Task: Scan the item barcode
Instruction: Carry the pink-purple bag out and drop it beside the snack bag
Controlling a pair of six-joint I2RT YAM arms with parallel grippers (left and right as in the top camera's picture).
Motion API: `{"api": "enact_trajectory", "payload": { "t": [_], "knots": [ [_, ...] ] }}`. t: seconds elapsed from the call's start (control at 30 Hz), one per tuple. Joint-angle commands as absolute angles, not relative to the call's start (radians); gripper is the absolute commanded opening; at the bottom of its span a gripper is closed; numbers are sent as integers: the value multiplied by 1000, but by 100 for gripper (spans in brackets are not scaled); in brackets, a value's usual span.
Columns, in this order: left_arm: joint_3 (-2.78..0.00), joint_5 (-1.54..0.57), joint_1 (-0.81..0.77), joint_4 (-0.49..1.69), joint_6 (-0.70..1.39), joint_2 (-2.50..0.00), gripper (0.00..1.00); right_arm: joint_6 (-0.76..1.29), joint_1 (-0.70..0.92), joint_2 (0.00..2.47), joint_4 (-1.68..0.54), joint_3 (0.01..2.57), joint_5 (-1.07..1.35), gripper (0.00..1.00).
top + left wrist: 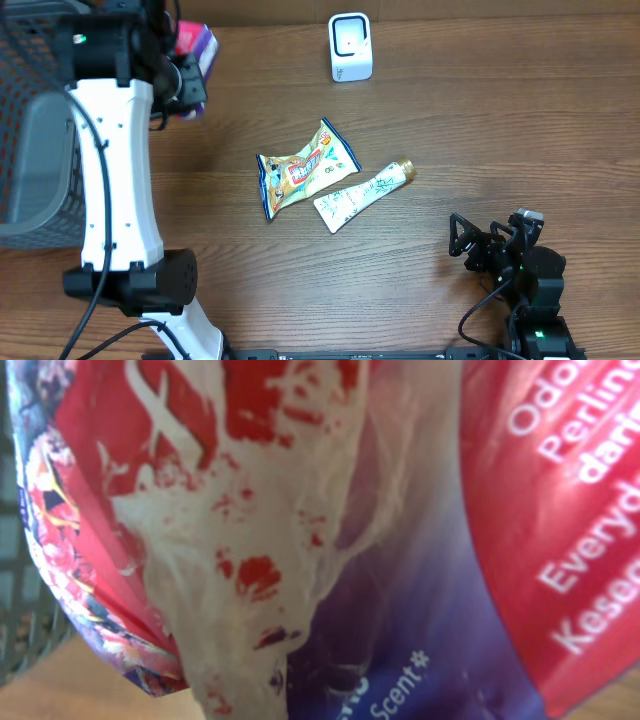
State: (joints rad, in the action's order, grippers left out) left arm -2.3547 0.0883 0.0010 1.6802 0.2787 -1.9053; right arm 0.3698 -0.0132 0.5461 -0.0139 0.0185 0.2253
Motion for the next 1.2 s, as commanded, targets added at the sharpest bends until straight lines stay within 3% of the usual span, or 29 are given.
{"api": "enact_trajectory", "payload": {
  "t": [0.0,0.5,0.73,0.83,1.1,1.13,1.17],
  "knots": [
    [-2212,146,-3,1661,315,-1885,4,371,-14,547,-1,9,230,100],
    [-1516,144,-99,1203,439,-1885,4,371,-14,547,5,9,230,100],
    [-1319,146,-157,1129,453,-1885,6,371,-14,547,4,9,229,100],
    [-1321,145,-176,1158,454,-1881,25,371,-14,547,4,9,229,100],
    [-1359,145,-220,1220,454,-1758,93,371,-14,547,3,9,229,100],
    [-1371,145,-220,1230,454,-1729,100,371,-14,547,3,9,229,100],
    [-1383,145,-220,1240,453,-1705,100,371,-14,547,3,9,229,100]
  ]
}}
